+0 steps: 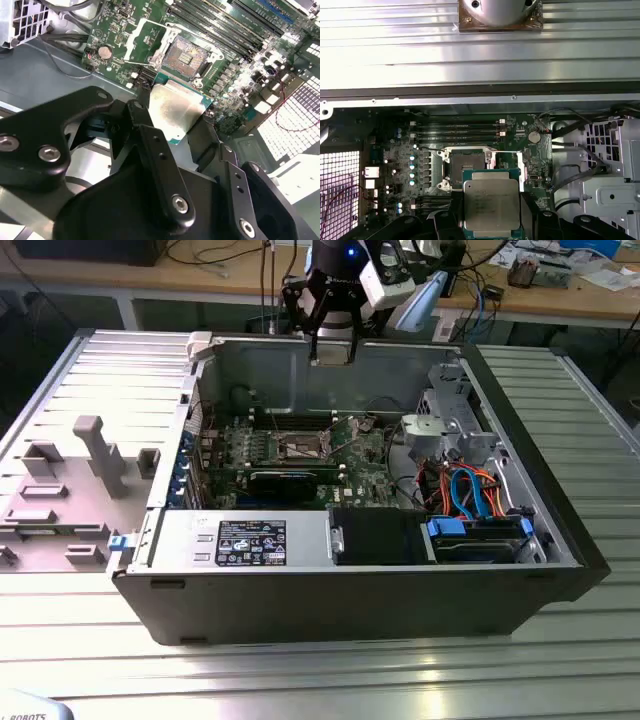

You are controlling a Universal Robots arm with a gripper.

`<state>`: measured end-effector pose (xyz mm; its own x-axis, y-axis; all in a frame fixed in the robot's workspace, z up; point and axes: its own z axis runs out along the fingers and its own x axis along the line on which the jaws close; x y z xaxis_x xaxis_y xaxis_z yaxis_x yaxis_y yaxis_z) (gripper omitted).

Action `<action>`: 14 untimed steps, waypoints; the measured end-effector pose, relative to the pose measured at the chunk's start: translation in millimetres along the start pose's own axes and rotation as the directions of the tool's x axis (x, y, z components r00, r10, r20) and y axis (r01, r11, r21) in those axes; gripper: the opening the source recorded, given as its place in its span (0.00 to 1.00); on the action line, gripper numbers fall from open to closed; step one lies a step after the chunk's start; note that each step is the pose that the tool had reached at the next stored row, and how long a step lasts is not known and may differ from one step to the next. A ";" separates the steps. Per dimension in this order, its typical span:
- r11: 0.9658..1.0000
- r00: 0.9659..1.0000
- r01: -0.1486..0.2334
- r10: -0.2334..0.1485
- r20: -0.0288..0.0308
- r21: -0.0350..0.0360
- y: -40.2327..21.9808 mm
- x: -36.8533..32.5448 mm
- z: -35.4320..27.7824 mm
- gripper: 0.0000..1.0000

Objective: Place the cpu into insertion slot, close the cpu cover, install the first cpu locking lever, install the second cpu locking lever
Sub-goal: 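Place the cpu into insertion slot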

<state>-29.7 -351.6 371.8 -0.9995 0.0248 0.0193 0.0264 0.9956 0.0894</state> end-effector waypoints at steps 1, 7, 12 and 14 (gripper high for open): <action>1.000 1.000 0.000 0.000 0.000 0.000 0.0 1.7 0.1 0.54; 1.000 1.000 0.000 0.000 0.000 0.000 -0.1 2.6 0.8 0.54; 1.000 1.000 0.000 0.000 0.000 0.000 -0.2 3.5 1.2 0.54; 1.000 1.000 0.000 0.000 0.000 0.000 -0.2 4.0 1.5 0.54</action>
<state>-33.8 -351.6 370.4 -0.9995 0.0247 0.0193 0.0263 0.9957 0.0893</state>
